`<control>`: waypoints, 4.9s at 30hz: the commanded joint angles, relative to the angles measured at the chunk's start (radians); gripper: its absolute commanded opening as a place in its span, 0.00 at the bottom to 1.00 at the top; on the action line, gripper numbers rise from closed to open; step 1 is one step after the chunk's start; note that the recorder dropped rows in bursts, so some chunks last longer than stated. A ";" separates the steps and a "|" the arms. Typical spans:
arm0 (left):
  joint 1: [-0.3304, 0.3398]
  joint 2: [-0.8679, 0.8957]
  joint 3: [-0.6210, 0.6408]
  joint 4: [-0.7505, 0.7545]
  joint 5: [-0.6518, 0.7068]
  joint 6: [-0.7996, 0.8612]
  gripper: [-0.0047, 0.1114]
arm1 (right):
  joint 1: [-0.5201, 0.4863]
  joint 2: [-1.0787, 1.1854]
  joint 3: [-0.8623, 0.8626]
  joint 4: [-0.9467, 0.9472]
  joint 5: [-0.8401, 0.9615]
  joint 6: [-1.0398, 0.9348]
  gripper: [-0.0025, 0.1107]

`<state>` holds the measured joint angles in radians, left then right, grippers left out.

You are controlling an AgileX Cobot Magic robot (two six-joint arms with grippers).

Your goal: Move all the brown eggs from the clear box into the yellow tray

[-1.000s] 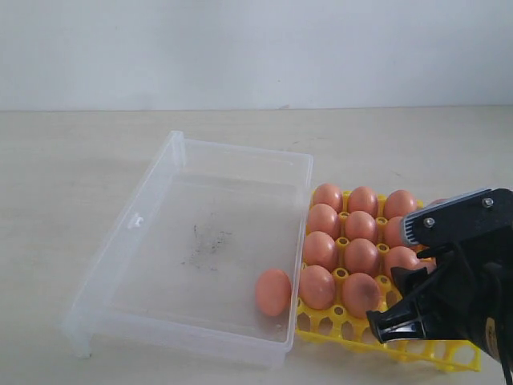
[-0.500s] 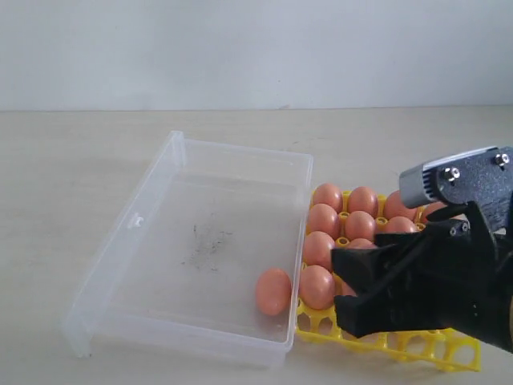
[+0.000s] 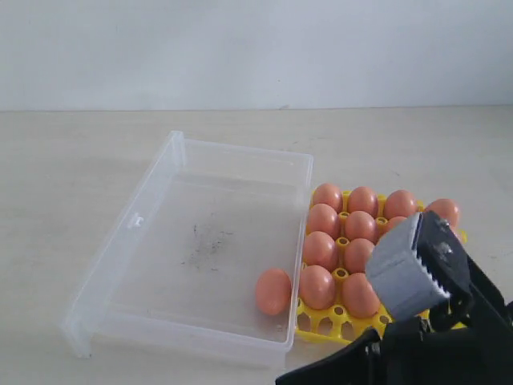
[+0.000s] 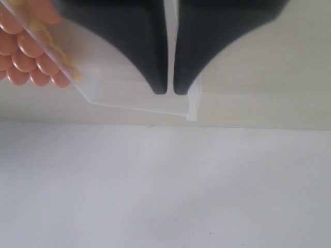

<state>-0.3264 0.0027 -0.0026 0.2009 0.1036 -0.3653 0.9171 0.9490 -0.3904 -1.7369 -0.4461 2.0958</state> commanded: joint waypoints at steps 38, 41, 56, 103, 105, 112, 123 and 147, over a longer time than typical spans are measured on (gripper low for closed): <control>-0.008 -0.003 0.003 -0.002 -0.003 -0.008 0.08 | -0.505 -0.009 0.109 1.112 0.217 -1.258 0.02; -0.008 -0.003 0.003 -0.002 -0.001 -0.008 0.08 | -0.539 -0.009 0.222 1.284 0.107 -1.489 0.02; -0.008 -0.003 0.003 -0.002 -0.006 -0.008 0.08 | -0.539 0.135 0.390 1.681 -0.188 -1.957 0.02; -0.008 -0.003 0.003 -0.002 -0.006 -0.008 0.08 | -0.539 0.531 0.328 1.575 -0.444 -1.895 0.02; -0.008 -0.003 0.003 -0.002 -0.006 -0.008 0.08 | -0.539 0.531 0.328 1.573 -0.442 -1.895 0.02; -0.008 -0.003 0.003 -0.002 -0.006 -0.008 0.08 | -0.539 0.531 0.328 1.565 -0.429 -1.895 0.02; -0.008 -0.003 0.003 -0.002 0.001 -0.008 0.08 | -0.539 0.531 0.328 1.548 -0.415 -1.905 0.02; -0.008 -0.003 0.003 -0.002 -0.004 -0.008 0.08 | -0.539 0.522 0.328 1.591 -0.414 -1.902 0.49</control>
<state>-0.3264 0.0027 -0.0026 0.2009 0.1036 -0.3653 0.3815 1.4815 -0.0608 -0.1398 -0.8364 0.1913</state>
